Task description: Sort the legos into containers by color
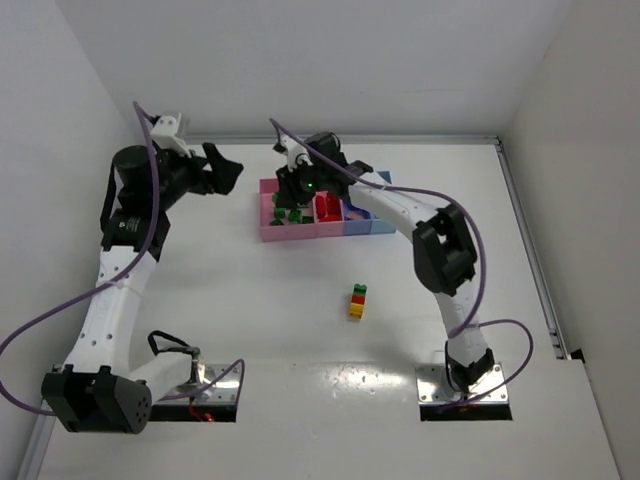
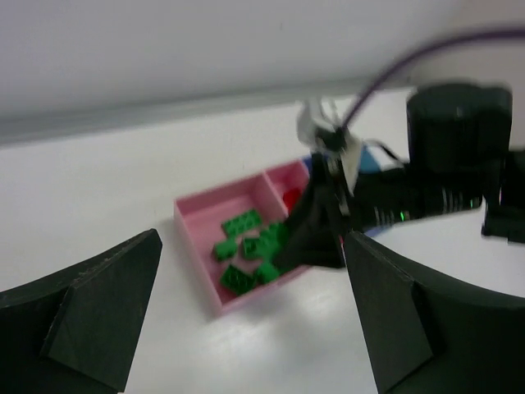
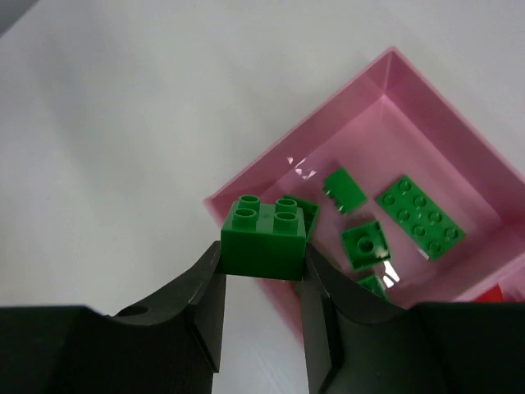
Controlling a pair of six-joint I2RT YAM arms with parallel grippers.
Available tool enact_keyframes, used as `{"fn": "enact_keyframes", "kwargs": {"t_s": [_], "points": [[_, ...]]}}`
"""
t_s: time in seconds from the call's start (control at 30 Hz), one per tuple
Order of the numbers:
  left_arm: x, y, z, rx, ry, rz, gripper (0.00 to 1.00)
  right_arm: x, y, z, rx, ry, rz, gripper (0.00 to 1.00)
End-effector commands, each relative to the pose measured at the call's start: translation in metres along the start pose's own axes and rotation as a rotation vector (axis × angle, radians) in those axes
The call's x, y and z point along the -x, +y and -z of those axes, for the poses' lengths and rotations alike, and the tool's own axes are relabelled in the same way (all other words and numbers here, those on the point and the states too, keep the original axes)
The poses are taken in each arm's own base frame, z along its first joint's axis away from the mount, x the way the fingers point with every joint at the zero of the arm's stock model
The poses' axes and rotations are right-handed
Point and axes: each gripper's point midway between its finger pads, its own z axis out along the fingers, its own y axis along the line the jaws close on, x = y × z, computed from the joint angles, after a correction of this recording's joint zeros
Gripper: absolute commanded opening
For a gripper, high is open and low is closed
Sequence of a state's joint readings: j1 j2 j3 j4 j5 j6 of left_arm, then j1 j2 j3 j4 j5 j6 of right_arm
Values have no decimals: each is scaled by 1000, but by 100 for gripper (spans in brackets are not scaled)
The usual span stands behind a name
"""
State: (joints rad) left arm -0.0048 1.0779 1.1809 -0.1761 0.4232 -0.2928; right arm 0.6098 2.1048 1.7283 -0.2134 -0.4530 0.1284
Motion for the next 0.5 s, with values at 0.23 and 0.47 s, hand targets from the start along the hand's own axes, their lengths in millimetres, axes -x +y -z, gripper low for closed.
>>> {"fn": "enact_keyframes", "kwargs": {"t_s": [0.23, 0.47], "points": [[-55, 6, 21, 6, 133, -41, 100, -35, -43, -20, -259, 254, 29, 54], [-78, -8, 27, -100, 134, -72, 100, -8, -38, 3, -255, 109, 30, 82]]}}
